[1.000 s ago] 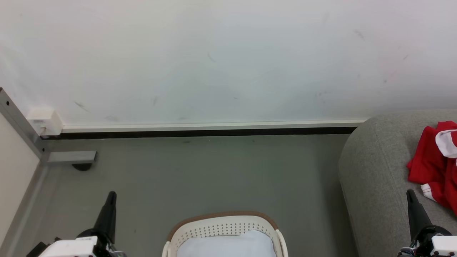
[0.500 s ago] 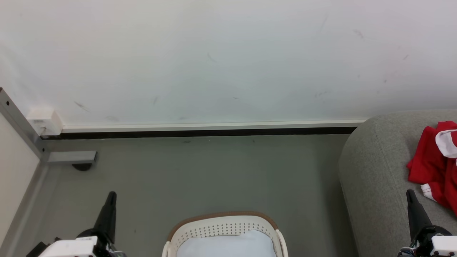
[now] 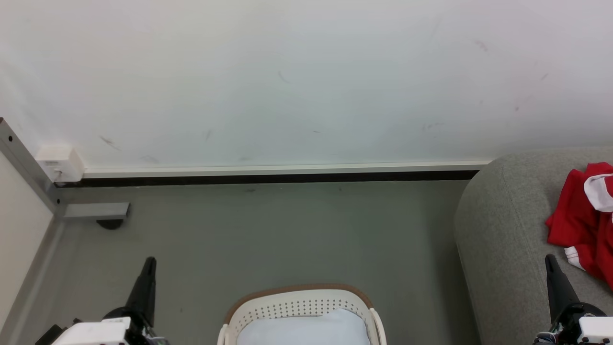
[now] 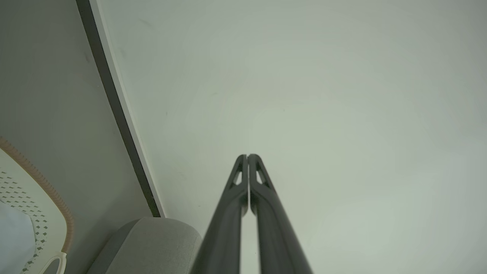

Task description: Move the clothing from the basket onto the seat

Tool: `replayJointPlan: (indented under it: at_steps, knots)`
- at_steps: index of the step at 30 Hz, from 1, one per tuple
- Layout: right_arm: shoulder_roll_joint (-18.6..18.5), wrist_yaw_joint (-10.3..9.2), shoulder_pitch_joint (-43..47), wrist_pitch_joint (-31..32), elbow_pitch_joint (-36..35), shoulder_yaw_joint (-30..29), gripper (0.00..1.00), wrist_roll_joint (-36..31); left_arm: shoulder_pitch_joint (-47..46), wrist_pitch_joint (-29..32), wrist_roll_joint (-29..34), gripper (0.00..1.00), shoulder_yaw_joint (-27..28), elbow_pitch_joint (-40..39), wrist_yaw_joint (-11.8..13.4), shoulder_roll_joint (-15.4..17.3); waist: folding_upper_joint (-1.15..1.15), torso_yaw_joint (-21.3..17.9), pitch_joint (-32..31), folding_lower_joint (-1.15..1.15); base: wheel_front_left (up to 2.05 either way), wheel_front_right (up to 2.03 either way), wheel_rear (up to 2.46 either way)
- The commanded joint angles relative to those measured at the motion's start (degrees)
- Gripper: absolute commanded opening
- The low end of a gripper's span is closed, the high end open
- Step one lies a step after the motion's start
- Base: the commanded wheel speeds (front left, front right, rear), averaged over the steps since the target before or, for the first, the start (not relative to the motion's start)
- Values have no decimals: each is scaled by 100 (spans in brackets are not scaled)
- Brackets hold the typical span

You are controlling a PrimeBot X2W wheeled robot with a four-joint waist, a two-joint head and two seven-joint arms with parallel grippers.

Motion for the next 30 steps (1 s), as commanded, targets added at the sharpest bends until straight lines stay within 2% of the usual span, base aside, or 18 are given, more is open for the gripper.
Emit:
replayJointPlan:
  at_steps: [1,30]
  knots:
    - [8,-12,-78,20,14,-24,0,-33,-52,20,-81,0,11,-20,-21,12,0,0,0,0,0,0,0]
    - [15,-12,-80,20,15,-37,0,-44,-52,20,-81,0,11,-20,-21,12,0,0,0,0,0,0,0]
